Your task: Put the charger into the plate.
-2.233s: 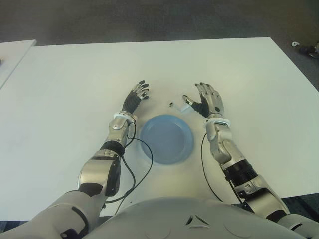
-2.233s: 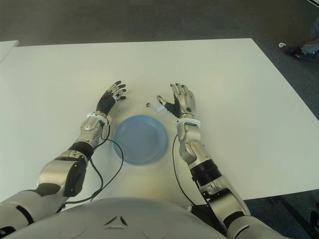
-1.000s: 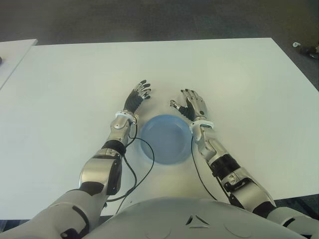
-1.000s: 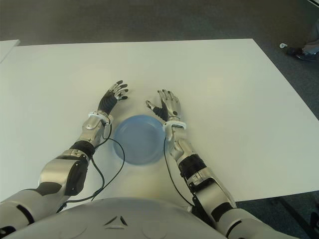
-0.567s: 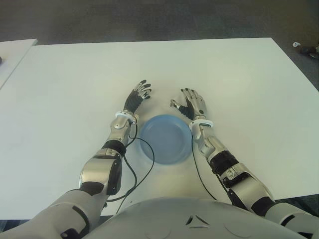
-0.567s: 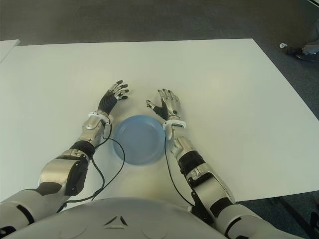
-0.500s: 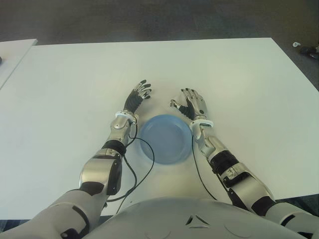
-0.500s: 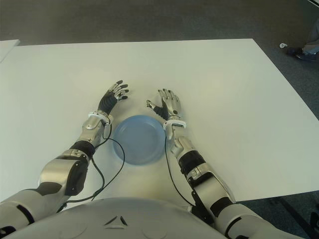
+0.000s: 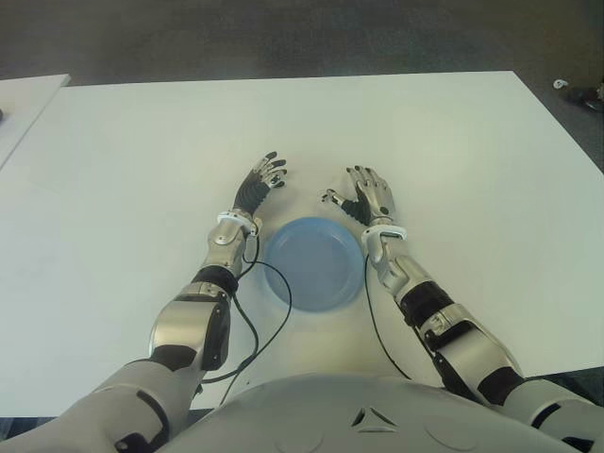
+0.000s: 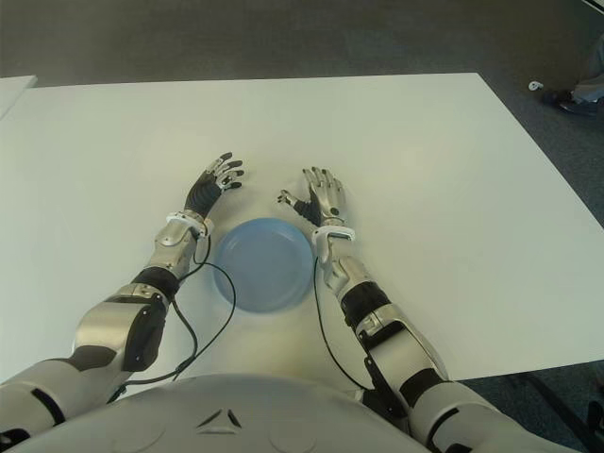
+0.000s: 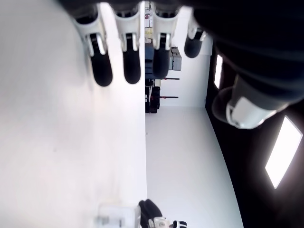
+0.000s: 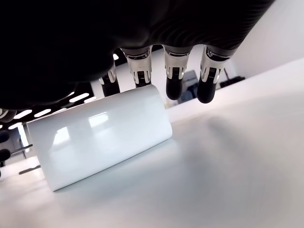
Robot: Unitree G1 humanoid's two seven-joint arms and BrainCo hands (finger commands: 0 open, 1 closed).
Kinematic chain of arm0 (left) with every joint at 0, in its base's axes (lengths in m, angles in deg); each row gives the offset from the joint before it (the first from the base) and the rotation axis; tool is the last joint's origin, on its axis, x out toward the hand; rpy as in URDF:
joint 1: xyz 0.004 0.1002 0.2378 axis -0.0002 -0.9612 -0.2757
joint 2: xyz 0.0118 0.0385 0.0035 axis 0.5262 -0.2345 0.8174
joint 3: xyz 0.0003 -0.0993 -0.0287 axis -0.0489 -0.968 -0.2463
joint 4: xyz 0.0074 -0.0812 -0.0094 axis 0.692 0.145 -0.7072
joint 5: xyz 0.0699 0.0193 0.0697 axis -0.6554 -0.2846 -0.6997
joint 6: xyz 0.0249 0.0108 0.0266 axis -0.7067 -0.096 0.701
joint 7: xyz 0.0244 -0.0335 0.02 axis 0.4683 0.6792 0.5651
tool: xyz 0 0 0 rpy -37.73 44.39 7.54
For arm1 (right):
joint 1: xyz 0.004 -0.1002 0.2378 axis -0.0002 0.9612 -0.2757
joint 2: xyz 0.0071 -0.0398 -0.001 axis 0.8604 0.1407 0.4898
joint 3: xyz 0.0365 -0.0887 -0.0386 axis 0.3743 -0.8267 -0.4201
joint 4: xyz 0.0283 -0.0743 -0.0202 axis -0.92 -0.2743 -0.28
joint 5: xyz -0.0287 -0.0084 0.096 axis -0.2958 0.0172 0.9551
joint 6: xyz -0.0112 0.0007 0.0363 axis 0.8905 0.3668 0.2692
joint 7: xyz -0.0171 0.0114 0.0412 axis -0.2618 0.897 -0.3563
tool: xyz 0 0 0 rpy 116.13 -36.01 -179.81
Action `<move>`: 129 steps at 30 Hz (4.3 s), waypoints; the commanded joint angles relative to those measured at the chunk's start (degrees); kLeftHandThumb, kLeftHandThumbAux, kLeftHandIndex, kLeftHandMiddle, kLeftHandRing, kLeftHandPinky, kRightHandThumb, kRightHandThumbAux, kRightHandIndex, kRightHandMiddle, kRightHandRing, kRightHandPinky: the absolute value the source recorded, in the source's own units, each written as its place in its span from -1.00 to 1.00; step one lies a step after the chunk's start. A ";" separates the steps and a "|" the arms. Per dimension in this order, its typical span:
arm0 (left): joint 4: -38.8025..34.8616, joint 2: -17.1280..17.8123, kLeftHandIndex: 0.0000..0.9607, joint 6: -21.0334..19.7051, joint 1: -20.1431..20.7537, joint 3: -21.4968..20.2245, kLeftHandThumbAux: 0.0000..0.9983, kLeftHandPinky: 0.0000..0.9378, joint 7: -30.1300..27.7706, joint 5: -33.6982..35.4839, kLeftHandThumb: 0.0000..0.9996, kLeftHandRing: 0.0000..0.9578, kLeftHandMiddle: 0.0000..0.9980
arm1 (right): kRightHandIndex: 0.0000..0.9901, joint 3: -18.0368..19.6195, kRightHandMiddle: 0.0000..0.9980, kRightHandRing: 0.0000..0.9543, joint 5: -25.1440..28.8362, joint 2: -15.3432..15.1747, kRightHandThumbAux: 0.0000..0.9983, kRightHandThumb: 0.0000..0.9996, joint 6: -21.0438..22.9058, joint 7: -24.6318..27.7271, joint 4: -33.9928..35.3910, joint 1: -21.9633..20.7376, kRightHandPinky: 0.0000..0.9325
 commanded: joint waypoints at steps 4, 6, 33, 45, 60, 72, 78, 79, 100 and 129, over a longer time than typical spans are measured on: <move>1.45 0.21 -0.94 -2.49 -3.13 -0.04 0.01 -0.52 -1.56 -0.07 -1.00 -0.60 -0.67 | -1.00 -0.70 -1.00 -1.00 -0.18 -0.57 -0.79 -0.30 0.28 0.24 -0.99 -0.90 -1.00; 1.38 0.25 -0.94 -2.45 -3.19 -0.08 0.01 -0.52 -1.80 -0.03 -1.00 -0.60 -0.67 | -1.00 -0.82 -1.00 -1.00 -0.23 -0.75 -0.79 -0.30 0.25 0.25 -1.00 -0.95 -1.00; 1.00 0.35 -0.93 -2.69 -3.36 -0.29 0.00 -0.54 -2.83 0.63 -1.00 -0.61 -0.67 | -1.00 -1.47 -1.00 -1.00 -0.48 -4.87 -0.83 -0.31 0.83 4.38 4.08 1.67 -1.00; 0.95 0.12 -0.93 -2.69 -3.26 -0.26 0.00 -0.54 -2.73 0.92 -1.00 -0.61 -0.66 | -1.00 -1.24 -1.00 -1.00 -0.26 -6.42 -0.84 -0.32 0.69 5.86 6.29 4.89 -1.00; 1.01 -0.11 -0.93 -2.77 -3.15 -0.15 -0.01 -0.53 -2.87 1.14 -1.00 -0.60 -0.65 | -1.00 -1.66 -1.00 -1.00 -0.40 -5.86 -0.82 -0.32 0.71 5.45 4.79 5.81 -1.00; 0.94 -0.29 -0.93 -2.76 -3.07 0.05 -0.02 -0.51 -2.52 0.92 -1.00 -0.59 -0.66 | -1.00 -2.68 -1.00 -1.00 -1.03 -4.67 -0.83 -0.35 2.99 6.81 5.51 6.52 -1.00; 0.90 -0.35 -0.92 -2.87 -3.03 0.16 -0.02 -0.50 -2.39 0.84 -1.00 -0.58 -0.65 | -1.00 -3.00 -1.00 -1.00 -0.99 -4.38 -0.83 -0.35 3.78 7.50 6.02 6.73 -1.00; 0.89 -0.37 -0.92 -2.92 -3.02 0.19 -0.02 -0.51 -2.35 0.82 -1.00 -0.58 -0.65 | -1.00 -3.04 -1.00 -1.00 -0.88 -4.23 -0.83 -0.35 3.82 7.50 5.97 6.77 -1.00; 0.87 -0.68 -0.91 -3.26 -2.78 0.44 -0.01 -0.47 -1.52 0.60 -1.00 -0.55 -0.62 | -1.00 -3.38 -1.00 -1.00 -0.56 -3.29 -0.83 -0.32 3.39 5.99 3.20 6.09 -1.00; 1.04 0.07 -0.92 -2.80 -3.06 0.64 -0.04 -0.47 -2.26 0.28 -1.00 -0.55 -0.62 | -1.00 -3.09 -1.00 -1.00 -0.59 -5.69 -0.80 -0.35 3.04 5.39 -0.22 4.76 -1.00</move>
